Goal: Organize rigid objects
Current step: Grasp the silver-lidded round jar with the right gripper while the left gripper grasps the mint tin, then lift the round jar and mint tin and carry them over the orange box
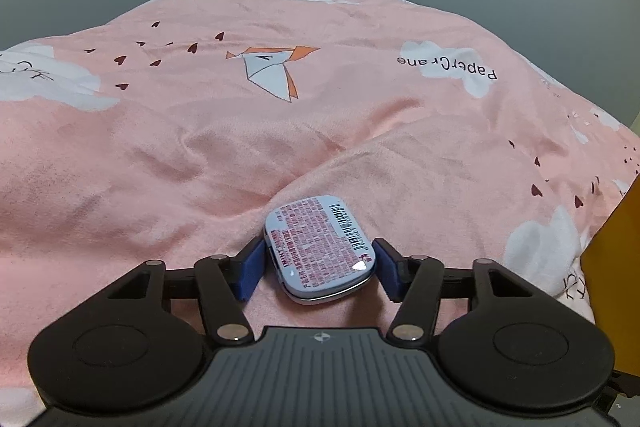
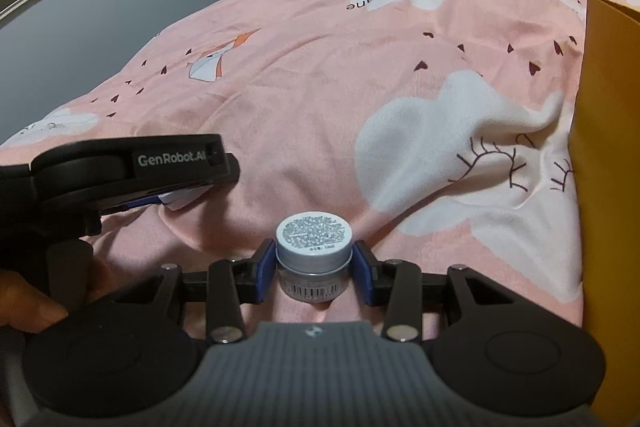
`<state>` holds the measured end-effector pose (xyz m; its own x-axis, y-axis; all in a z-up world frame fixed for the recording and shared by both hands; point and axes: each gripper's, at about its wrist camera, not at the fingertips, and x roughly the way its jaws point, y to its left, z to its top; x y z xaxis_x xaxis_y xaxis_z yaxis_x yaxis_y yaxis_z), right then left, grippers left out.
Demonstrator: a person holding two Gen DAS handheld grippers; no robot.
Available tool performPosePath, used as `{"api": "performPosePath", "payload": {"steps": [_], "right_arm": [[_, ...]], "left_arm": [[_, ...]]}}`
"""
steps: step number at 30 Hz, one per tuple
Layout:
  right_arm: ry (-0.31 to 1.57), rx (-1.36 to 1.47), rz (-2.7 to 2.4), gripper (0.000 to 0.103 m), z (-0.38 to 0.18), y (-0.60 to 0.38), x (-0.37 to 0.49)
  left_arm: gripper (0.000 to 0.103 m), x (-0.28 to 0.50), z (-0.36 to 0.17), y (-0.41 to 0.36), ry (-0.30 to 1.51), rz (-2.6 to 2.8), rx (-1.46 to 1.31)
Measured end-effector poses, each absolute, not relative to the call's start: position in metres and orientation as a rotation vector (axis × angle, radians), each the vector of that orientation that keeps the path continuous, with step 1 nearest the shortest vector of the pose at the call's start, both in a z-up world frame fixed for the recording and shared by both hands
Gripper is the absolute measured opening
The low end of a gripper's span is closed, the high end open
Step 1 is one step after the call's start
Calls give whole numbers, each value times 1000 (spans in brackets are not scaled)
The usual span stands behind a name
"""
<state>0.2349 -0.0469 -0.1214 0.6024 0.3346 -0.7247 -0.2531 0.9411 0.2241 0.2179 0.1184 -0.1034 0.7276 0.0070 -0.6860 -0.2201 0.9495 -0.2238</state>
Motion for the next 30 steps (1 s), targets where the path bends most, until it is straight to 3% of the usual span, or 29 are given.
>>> {"api": "performPosePath", "payload": {"steps": [8, 30], "right_arm": [[858, 96, 342, 41, -119, -46, 232], [768, 27, 367, 41, -63, -50, 180]], "left_arm": [[61, 214, -98, 113, 744, 140, -272], [60, 153, -52, 110, 720, 155, -318]]}}
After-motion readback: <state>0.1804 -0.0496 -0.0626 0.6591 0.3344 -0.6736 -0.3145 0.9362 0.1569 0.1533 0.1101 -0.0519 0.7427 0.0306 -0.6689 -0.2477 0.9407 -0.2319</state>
